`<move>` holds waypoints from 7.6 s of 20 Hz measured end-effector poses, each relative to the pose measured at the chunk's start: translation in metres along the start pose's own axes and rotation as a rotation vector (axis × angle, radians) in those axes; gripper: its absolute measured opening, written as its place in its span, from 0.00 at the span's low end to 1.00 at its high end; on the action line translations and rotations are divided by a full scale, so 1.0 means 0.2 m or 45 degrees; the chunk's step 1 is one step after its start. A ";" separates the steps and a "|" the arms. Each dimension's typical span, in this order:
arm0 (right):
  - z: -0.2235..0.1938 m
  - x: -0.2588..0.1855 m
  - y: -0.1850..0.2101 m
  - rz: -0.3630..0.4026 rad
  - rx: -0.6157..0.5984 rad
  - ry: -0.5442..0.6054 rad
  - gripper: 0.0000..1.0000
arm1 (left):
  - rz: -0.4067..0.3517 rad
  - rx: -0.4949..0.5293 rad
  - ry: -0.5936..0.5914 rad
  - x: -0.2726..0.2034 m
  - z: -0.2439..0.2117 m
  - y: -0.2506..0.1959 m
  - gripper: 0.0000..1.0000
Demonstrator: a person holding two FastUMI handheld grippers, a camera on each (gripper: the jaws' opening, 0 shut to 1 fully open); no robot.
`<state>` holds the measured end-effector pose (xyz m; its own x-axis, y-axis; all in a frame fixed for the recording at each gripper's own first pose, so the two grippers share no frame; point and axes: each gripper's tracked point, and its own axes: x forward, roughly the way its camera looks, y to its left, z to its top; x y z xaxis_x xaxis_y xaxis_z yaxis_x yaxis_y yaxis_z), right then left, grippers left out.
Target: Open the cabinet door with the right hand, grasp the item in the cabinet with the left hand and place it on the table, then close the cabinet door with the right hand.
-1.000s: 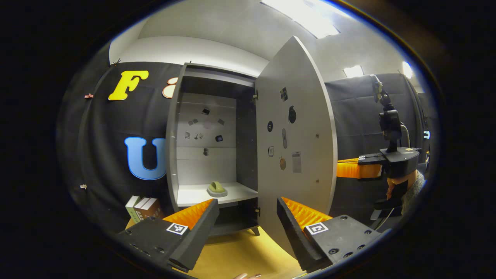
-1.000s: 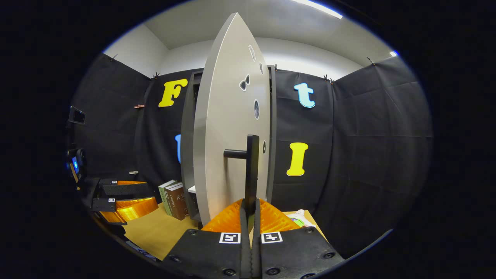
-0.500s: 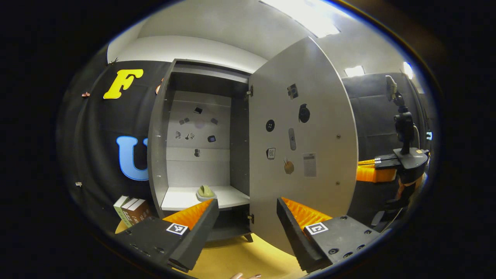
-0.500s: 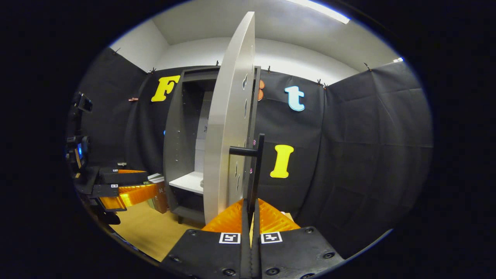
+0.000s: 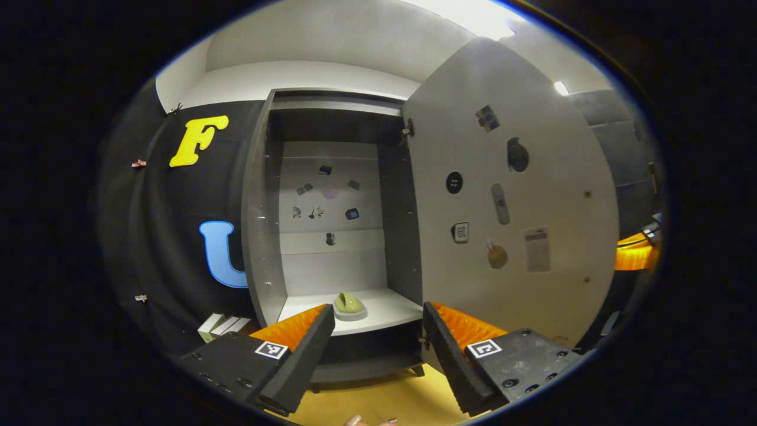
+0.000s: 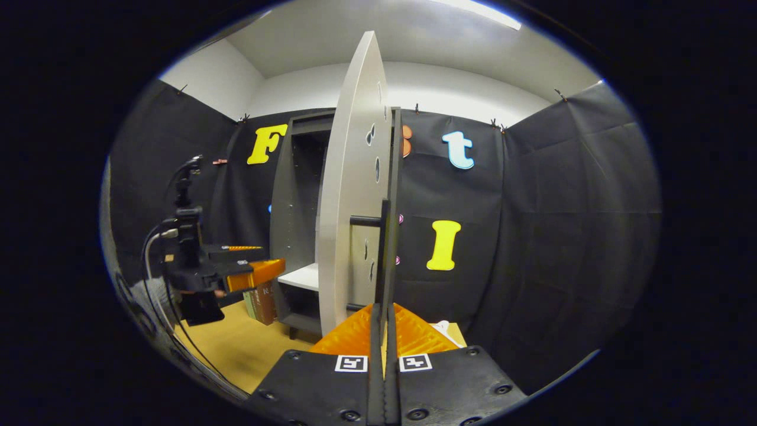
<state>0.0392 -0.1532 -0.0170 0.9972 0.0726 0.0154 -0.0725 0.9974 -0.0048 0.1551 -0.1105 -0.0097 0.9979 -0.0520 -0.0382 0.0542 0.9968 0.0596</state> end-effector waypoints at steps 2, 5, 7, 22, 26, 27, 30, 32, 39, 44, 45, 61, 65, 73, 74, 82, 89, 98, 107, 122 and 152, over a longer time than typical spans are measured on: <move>-0.03 -0.05 -0.10 -0.037 -0.024 -0.007 0.05 | 0.076 -0.003 0.008 0.12 0.01 0.07 0.93; -0.13 -0.05 -0.35 -0.133 0.006 0.018 0.50 | 0.104 -0.011 0.007 0.34 0.05 0.09 0.95; -0.21 0.00 -0.46 -0.140 0.041 0.050 0.82 | 0.089 -0.026 0.073 0.46 0.00 0.07 0.94; -0.56 0.27 -0.95 -0.288 0.050 0.244 0.98 | 0.126 -0.004 0.445 1.33 -0.41 0.27 0.84; -0.61 0.33 -0.94 -0.271 0.017 0.273 0.98 | 0.153 0.001 0.505 1.41 -0.48 0.32 0.73; -0.62 0.33 -0.94 -0.270 0.016 0.282 0.98 | 0.152 -0.006 0.528 1.42 -0.51 0.32 0.74; -0.65 0.35 -0.97 -0.278 0.026 0.297 0.98 | 0.171 -0.035 0.590 1.43 -0.60 0.33 0.79; -0.64 0.35 -0.98 -0.285 0.027 0.292 0.98 | 0.175 -0.094 0.626 1.44 -0.67 0.33 0.68; -0.65 0.32 -0.99 -0.296 0.022 0.304 0.97 | 0.244 -0.205 0.573 1.44 -0.67 0.40 0.29; -0.61 0.33 -0.96 -0.277 0.023 0.283 0.98 | 0.250 -0.228 0.568 1.39 -0.64 0.41 0.25; -0.60 0.32 -0.95 -0.269 0.022 0.278 0.98 | 0.255 -0.232 0.558 1.38 -0.62 0.41 0.26; -0.23 0.10 -0.45 -0.087 0.063 0.098 0.98 | 0.167 -0.016 0.206 0.54 0.05 0.38 0.25; -0.12 0.00 -0.35 -0.103 0.105 0.035 0.97 | 0.146 -0.010 0.143 0.25 0.13 0.40 0.25; -0.01 -0.10 -0.18 -0.085 0.099 0.009 1.00 | 0.073 -0.127 0.085 -0.33 0.13 0.38 0.26; -0.01 -0.11 -0.16 -0.089 0.105 0.010 0.97 | 0.065 -0.137 0.096 -0.40 0.10 0.38 0.25; -0.01 -0.13 -0.09 -0.044 0.058 0.017 0.97 | 0.098 -0.186 0.234 -0.62 -0.42 0.22 0.26; -0.13 -0.01 -0.30 -0.072 0.037 0.075 0.97 | 0.101 -0.221 0.413 -0.63 -1.16 -0.16 0.26; -0.35 0.07 -0.41 -0.028 -0.008 0.203 0.97 | 0.217 -0.299 0.519 -0.65 -1.84 -0.36 0.26; -0.47 0.14 -0.39 0.054 -0.077 0.252 0.98 | 0.309 -0.260 0.552 -0.62 -2.05 -0.35 0.30; -0.22 0.02 -0.19 0.272 0.092 0.081 0.97 | 0.210 -0.094 0.195 -0.77 -0.95 -0.27 0.94; -0.13 0.46 0.99 0.453 0.179 0.000 1.00 | 0.041 -0.194 0.038 -1.04 -0.25 0.68 0.95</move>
<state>0.1167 0.0516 -0.0428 0.9094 0.4143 0.0373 -0.4155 0.9007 0.1271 -0.0477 0.0383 -0.0441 0.9974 -0.0200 -0.0689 0.0137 0.9958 -0.0907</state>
